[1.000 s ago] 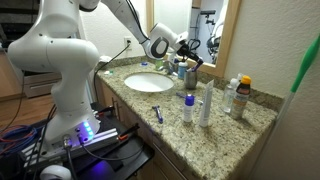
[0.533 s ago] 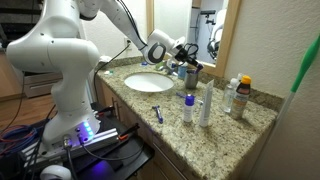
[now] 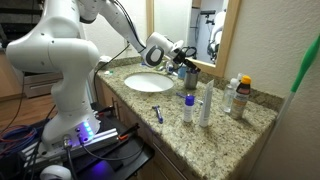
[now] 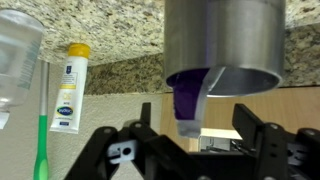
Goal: Take the toothbrush from the cup and put it on the counter, then pick the toothpaste and put it in the cup
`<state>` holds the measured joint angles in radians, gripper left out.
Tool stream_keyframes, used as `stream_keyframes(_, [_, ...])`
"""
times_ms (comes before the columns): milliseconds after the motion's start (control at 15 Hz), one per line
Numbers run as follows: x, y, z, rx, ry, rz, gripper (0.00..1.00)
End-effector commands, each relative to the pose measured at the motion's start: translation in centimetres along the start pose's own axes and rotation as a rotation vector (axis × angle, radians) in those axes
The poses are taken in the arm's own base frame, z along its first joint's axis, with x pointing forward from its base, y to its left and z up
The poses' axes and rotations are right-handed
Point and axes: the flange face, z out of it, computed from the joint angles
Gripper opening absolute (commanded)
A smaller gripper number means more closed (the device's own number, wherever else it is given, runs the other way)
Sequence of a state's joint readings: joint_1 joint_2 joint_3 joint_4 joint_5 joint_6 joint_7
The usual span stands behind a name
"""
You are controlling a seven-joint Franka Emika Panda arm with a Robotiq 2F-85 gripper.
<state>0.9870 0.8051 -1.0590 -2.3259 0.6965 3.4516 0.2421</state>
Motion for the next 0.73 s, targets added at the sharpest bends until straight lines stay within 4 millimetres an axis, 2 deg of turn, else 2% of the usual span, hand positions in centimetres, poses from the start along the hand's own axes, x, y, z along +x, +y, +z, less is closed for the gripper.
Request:
stream_keyframes(0, [-0.1,-1.6,-0.7,0.047,-0.011,0.102,1.00])
stream_keyframes(333, [0.8,-4.8,-1.5,0.099,0.016,0.248,1.00])
stream_keyframes(400, [0.4,-4.1,-1.1,0.082,0.002,0.200,1.00])
stream_keyframes(667, [0.7,-4.8,-1.4,0.098,0.007,0.239,1.00])
